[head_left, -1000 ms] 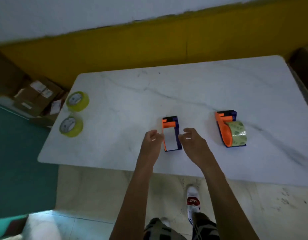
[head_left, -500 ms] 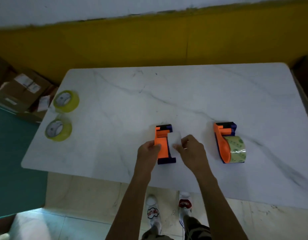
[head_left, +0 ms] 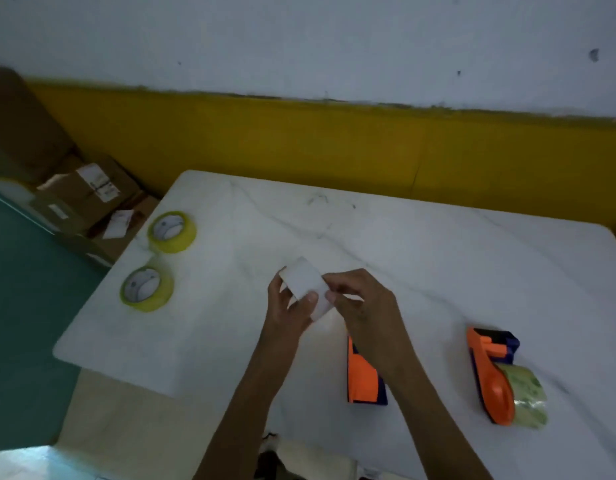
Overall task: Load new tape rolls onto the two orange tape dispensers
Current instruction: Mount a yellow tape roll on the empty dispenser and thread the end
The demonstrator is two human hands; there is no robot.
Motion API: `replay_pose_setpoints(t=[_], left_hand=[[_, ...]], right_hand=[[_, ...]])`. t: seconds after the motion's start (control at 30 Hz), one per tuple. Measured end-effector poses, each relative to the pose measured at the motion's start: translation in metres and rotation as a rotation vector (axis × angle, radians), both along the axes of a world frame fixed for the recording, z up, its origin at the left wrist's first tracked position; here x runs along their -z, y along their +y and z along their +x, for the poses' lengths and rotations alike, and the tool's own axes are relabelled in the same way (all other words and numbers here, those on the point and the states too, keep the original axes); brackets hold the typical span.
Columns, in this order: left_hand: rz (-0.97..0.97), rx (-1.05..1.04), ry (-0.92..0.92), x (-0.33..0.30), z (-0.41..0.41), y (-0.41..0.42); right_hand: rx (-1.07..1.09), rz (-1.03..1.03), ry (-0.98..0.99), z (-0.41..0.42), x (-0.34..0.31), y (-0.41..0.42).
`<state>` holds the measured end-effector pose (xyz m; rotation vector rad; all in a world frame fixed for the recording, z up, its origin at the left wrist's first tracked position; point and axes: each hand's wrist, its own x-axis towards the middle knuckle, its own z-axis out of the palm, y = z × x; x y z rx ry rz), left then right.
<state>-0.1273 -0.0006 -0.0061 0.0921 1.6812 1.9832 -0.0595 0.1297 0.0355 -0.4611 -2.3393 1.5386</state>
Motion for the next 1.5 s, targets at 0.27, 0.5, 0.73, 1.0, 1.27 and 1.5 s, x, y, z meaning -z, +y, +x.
replay_pose_setpoints(t=[0.27, 0.5, 0.73, 1.0, 1.27, 1.5], left_hand=[[-0.838, 0.089, 0.230, 0.038, -0.210, -0.048], [-0.952, 0.474, 0.427, 0.077, -0.319, -0.064], [-1.417, 0.140, 0.822, 0.106, -0.350, -0.179], [-0.547, -0.086, 0.287, -0.019, -0.314, -0.122], [-0.080, 0.301, -0.094, -0.067, -0.166, -0.012], [-0.203, 0.628, 0.080, -0.045, -0.020, 0.051]], right_hand=[[-0.012, 0.032, -0.183, -0.112, 0.042, -0.068], [0.000, -0.033, -0.308, -0.188, 0.052, -0.091], [-0.001, -0.123, -0.386, -0.207, 0.059, -0.094], [0.037, -0.293, -0.326, -0.189, 0.045, -0.098], [0.216, -0.871, -0.119, -0.107, 0.008, -0.049], [0.259, -0.934, -0.163, 0.029, 0.009, 0.014]])
